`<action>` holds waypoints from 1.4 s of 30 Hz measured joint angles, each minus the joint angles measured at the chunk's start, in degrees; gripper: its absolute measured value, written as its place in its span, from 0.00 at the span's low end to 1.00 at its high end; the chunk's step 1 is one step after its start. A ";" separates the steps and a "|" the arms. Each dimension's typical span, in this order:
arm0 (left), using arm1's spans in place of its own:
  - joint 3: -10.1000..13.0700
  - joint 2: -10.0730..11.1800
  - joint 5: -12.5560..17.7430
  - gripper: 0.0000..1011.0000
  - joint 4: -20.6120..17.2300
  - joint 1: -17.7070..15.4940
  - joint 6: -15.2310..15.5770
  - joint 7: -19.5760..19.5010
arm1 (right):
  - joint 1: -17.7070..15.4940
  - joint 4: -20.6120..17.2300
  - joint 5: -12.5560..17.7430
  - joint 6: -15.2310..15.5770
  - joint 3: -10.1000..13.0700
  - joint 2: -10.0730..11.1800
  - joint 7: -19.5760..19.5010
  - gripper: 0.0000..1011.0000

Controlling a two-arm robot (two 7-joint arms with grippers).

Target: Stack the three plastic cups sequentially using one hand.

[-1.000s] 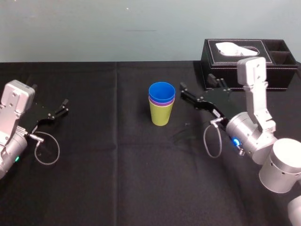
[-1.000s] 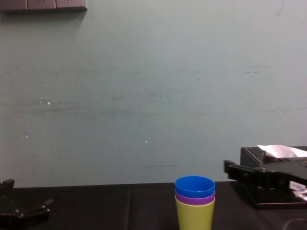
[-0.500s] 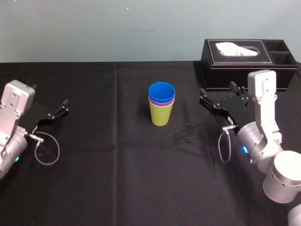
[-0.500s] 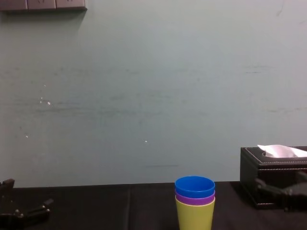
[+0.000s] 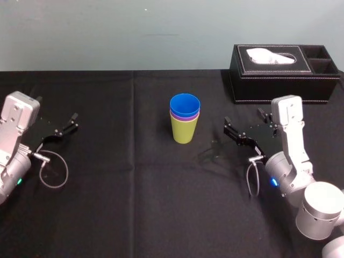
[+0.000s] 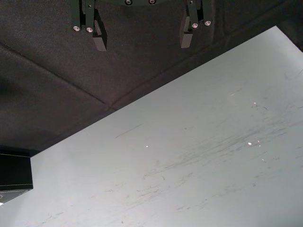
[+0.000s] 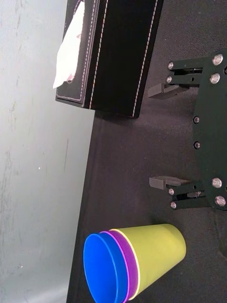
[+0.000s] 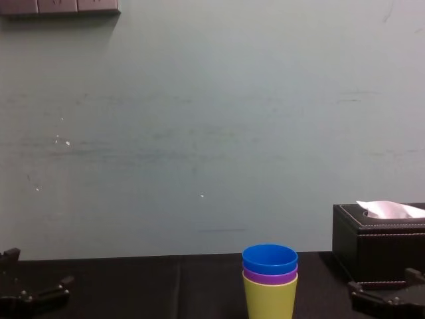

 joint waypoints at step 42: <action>0.00 0.00 0.00 1.00 0.00 0.00 0.00 0.00 | 0.06 -0.33 0.07 0.05 -0.01 0.06 -0.43 0.99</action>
